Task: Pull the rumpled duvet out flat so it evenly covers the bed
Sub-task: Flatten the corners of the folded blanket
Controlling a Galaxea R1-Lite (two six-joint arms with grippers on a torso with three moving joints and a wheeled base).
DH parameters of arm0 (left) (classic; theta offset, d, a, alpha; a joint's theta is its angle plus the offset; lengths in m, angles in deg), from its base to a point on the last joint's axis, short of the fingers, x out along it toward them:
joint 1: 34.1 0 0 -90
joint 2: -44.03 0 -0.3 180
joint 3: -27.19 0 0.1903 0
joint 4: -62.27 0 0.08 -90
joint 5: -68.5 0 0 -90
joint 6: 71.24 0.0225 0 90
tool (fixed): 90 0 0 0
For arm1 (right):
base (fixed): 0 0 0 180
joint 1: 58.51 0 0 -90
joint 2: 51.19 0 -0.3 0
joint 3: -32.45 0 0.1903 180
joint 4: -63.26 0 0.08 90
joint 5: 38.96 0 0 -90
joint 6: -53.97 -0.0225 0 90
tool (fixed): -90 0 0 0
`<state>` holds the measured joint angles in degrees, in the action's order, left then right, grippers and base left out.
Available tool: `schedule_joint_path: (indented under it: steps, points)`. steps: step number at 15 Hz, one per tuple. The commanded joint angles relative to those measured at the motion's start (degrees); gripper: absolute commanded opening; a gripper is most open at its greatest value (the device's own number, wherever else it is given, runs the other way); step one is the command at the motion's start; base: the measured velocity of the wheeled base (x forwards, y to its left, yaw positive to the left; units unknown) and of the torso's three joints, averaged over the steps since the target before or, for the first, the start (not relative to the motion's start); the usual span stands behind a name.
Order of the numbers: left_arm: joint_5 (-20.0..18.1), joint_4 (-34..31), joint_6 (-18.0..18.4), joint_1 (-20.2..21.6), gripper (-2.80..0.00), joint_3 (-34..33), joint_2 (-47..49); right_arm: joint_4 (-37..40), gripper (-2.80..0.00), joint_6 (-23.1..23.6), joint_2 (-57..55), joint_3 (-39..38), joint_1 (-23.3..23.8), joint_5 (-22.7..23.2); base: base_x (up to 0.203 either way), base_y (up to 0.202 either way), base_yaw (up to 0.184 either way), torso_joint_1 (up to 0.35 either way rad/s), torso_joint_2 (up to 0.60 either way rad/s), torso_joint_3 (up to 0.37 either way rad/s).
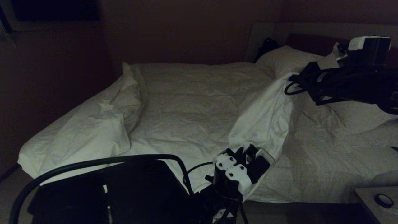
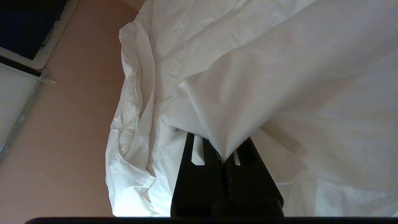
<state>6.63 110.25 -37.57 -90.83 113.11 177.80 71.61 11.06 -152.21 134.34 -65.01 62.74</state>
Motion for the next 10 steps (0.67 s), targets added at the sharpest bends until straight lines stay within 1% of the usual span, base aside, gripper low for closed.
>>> schedule_joint_path:
  steps: [1,4,7,8,10]
  points:
    - [0.16,1.00,0.14,2.19,-2.80,1.55,-0.39,-0.10,-2.80,-0.16,0.04,-0.30,-0.01,0.24,0.000,0.000,0.000,0.000,0.00,0.000]
    - [-0.28,1.71,-0.52,5.22,-2.80,2.84,-0.78,-0.10,-2.80,0.11,0.12,-1.28,-0.01,0.43,0.000,0.000,0.000,0.000,0.00,0.000]
    - [-0.54,2.75,-0.63,5.40,-2.80,2.92,0.09,-0.10,-2.80,0.90,0.04,-2.14,-0.09,0.43,0.000,0.000,0.000,0.000,0.00,0.000]
    - [-0.63,2.76,-0.63,5.35,-2.80,3.01,0.18,-0.10,0.00,1.07,0.04,-2.14,-0.09,0.43,0.000,0.000,0.000,0.000,0.00,0.000]
    - [-0.63,3.00,-0.63,5.40,-2.80,3.18,0.26,-0.10,0.00,1.27,0.05,-2.14,-0.09,0.25,0.000,0.000,0.000,0.000,0.00,0.000]
